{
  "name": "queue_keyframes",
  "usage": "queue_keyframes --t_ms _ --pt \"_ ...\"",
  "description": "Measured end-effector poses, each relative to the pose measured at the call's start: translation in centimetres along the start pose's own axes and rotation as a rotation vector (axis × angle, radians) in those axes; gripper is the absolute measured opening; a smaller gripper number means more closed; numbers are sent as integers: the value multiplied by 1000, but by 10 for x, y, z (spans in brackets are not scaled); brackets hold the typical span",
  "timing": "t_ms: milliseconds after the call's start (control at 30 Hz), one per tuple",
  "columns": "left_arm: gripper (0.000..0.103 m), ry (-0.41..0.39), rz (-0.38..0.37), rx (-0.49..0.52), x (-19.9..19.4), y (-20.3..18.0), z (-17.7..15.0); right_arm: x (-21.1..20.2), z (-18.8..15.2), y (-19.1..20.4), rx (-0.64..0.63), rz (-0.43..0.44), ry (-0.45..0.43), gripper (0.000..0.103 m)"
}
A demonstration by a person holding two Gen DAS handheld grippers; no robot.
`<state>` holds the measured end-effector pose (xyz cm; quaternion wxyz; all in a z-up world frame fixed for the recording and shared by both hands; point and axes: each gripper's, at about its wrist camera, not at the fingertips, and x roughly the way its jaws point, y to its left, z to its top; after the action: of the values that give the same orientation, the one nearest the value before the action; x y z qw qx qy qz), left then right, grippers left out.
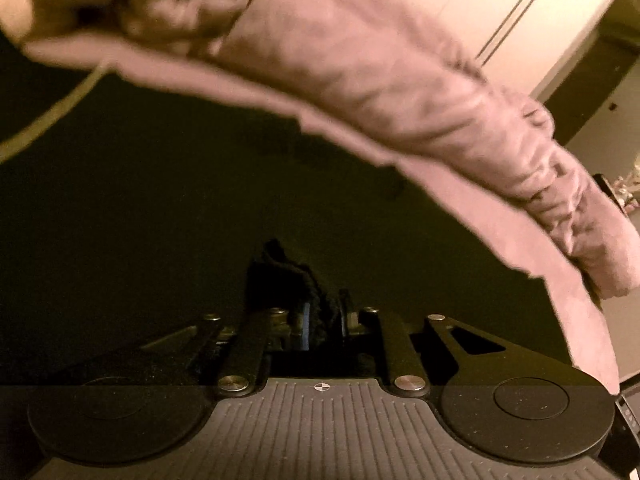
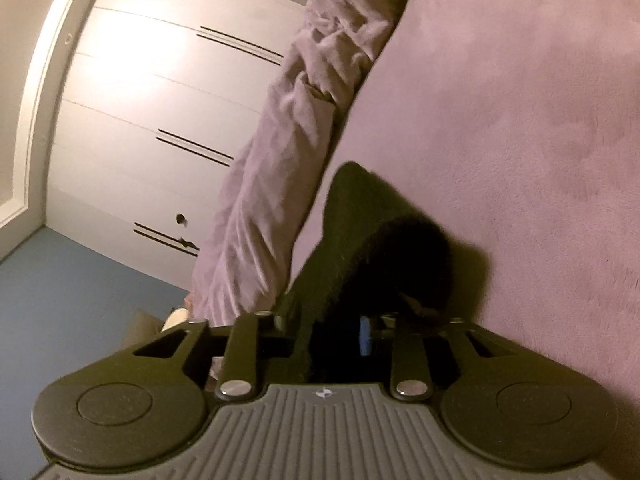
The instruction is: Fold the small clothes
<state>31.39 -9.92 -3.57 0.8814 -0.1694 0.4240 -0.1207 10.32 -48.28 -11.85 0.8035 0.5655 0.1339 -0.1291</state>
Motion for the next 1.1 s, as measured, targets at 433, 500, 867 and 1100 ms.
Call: queue_keyframes --t_ms 433,500,867,1100 --pt "18 -133 199 99 -12 40 46 12 -16 6 -95 -48 29 57" --pt "17 -108 241 114 -1 50 38 14 -18 7 -127 -83 31 42" --pt "38 -5 258 112 30 80 26 18 -27 19 -295 -205 12 17" --pt "25 10 254 175 43 70 33 19 -30 22 -347 -212 6 20"
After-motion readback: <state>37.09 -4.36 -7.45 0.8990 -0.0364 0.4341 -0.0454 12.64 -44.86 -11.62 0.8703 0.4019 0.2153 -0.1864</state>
